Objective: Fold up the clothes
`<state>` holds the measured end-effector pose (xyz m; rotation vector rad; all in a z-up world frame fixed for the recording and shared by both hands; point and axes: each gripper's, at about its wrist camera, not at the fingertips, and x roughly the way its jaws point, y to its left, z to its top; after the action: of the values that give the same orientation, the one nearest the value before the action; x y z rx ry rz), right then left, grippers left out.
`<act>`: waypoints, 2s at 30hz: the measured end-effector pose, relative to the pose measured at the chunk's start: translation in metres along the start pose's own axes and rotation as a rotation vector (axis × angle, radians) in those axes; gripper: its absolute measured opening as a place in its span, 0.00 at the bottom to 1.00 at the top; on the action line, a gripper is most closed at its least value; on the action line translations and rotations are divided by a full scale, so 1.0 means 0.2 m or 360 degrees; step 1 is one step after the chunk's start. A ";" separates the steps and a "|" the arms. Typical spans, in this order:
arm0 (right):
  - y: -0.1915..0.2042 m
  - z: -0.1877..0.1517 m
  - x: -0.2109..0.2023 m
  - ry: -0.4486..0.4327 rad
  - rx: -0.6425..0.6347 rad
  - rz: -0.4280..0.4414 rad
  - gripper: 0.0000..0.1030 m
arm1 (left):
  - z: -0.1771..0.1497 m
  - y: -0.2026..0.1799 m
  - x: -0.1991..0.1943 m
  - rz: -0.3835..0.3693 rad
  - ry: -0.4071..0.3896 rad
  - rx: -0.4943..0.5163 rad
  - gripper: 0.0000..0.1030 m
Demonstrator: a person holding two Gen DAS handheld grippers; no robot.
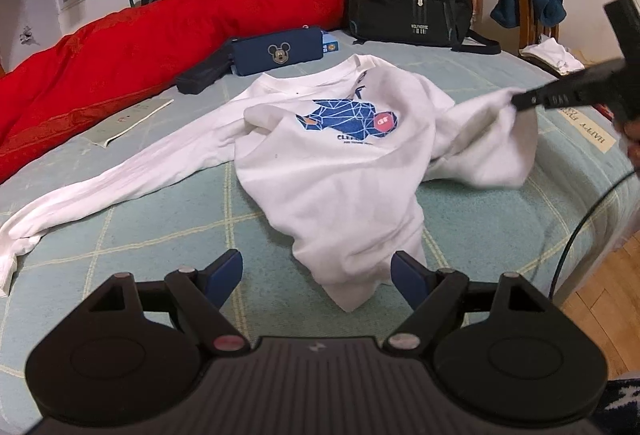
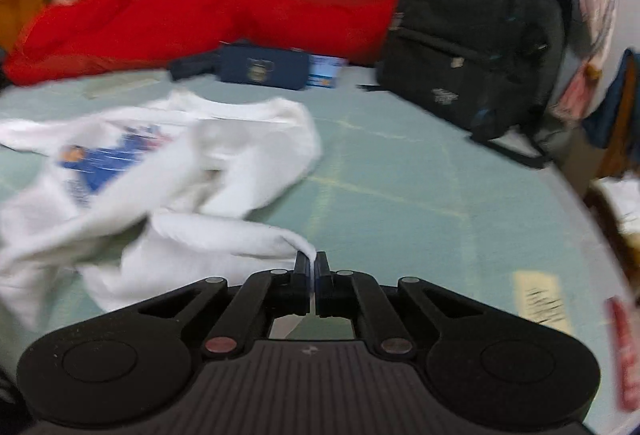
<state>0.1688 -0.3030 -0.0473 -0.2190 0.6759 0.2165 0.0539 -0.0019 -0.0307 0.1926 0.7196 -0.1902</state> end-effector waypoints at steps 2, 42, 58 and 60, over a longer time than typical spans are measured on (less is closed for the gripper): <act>-0.09 0.02 0.01 0.0017 0.0009 -0.0106 0.04 | 0.00 0.00 0.00 -0.0001 0.0002 -0.0002 0.79; -0.25 0.60 0.43 0.0045 0.0008 0.0170 0.39 | 0.14 0.08 0.00 -0.0091 -0.0052 -0.0053 0.80; 0.04 0.92 1.22 0.0282 -0.0213 0.0245 0.06 | 0.24 0.26 0.21 0.0008 0.0022 -0.0143 0.80; 0.02 0.97 1.25 0.0273 -0.0155 0.0238 0.06 | 0.25 0.26 0.23 0.0006 0.0025 -0.0149 0.80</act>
<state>0.4727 -0.2149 -0.0611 -0.2826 0.8538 0.3772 0.1317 0.0321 -0.0191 0.1065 0.7422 -0.1511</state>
